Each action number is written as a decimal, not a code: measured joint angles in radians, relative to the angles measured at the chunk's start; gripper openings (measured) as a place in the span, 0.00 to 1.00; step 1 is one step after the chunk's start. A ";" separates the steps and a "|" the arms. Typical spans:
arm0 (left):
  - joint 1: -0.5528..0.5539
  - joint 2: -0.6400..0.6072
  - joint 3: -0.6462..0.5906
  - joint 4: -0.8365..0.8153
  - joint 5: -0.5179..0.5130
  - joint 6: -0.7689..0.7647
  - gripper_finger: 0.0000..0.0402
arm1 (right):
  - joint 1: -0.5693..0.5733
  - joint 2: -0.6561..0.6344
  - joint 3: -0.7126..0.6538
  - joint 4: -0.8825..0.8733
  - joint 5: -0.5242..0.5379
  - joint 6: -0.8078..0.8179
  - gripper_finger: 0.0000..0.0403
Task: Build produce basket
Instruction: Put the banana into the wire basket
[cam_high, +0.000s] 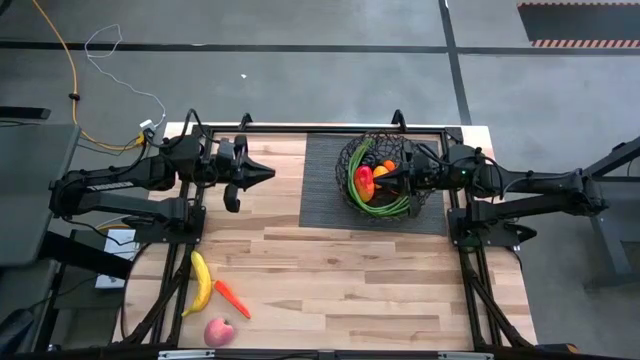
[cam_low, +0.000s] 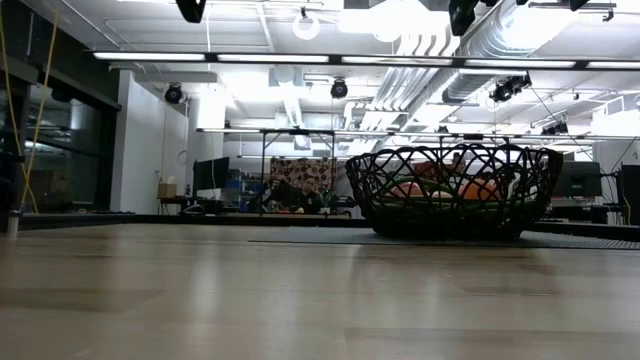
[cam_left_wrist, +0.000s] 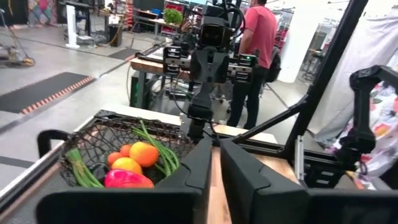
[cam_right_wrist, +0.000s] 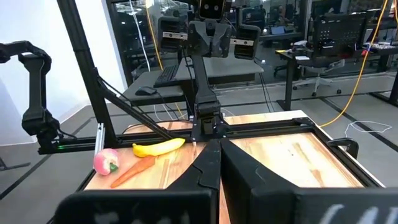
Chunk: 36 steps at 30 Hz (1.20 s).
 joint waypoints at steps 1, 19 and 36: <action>0.000 0.000 0.000 0.000 -0.001 0.008 0.09 | 0.000 0.000 0.000 0.000 0.000 0.000 0.00; 0.000 0.000 0.000 0.000 -0.135 -0.032 0.72 | 0.000 0.000 0.000 0.000 -0.006 0.003 0.00; -0.025 0.009 0.039 -0.022 -0.145 -0.106 0.83 | 0.000 0.000 0.000 -0.002 -0.007 0.011 0.00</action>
